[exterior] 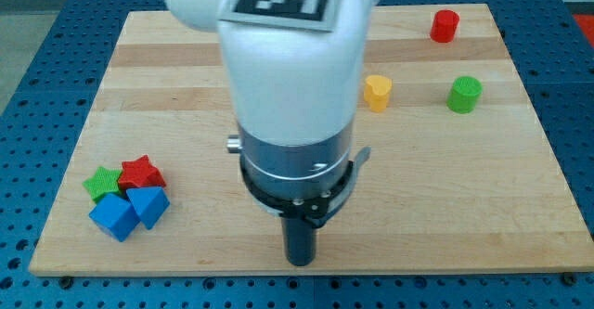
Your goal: Push the yellow hexagon towards center
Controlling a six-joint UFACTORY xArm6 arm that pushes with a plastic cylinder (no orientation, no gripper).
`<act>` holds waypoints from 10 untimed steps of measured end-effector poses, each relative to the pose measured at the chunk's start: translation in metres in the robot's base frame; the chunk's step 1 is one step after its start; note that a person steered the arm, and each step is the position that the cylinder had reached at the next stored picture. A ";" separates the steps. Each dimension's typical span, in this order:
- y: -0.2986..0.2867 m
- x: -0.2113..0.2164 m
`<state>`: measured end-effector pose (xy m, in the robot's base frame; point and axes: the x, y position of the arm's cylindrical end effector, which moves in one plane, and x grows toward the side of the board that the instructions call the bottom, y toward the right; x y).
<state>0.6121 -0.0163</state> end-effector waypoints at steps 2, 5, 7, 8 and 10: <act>0.001 -0.026; 0.002 -0.187; -0.017 -0.157; -0.037 -0.089; 0.055 -0.069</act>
<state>0.5428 0.0387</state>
